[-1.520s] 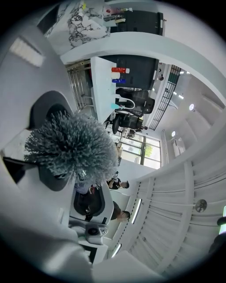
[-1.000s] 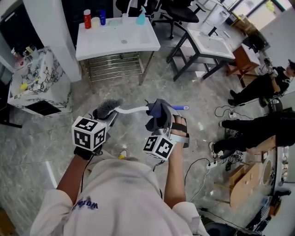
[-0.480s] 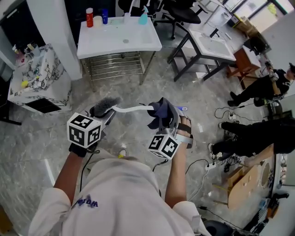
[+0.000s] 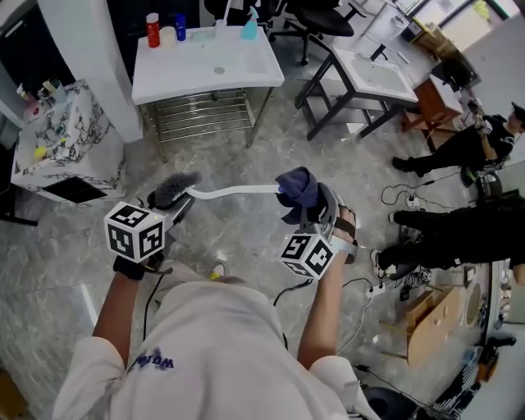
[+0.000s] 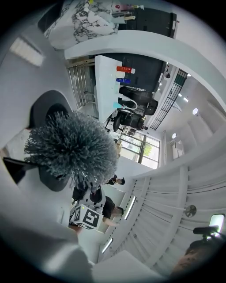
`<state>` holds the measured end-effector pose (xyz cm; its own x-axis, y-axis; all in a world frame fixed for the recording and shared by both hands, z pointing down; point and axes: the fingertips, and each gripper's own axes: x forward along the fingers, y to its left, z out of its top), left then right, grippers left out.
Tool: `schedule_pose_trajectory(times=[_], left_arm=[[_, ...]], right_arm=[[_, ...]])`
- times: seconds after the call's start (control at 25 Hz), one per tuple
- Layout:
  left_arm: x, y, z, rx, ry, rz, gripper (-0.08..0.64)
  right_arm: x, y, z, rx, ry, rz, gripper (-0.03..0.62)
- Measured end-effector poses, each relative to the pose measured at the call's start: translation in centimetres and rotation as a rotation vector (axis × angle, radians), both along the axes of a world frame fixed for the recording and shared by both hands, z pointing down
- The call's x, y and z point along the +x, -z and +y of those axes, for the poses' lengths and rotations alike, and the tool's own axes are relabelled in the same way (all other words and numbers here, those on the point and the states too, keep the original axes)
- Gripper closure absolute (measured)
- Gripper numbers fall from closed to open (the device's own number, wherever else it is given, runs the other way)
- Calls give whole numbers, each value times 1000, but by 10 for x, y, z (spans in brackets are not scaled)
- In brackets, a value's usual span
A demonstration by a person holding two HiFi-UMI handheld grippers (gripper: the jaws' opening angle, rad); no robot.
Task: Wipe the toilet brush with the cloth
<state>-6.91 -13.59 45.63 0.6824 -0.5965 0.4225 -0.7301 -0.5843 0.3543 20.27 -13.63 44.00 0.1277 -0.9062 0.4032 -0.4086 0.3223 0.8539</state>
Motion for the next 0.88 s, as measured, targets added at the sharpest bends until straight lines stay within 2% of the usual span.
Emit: schedule_pose_trajectory(times=[0.36, 0.64, 0.88], left_arm=[[3, 3, -3, 19, -7, -8, 403], [12, 3, -2, 12, -28, -13, 403], [21, 4, -2, 33, -37, -44, 405]], right_arm=[[23, 5, 1, 16, -66, 19, 476], [-4, -2, 1, 7, -11, 61, 472], [-33, -7, 2, -15, 53, 50, 462]])
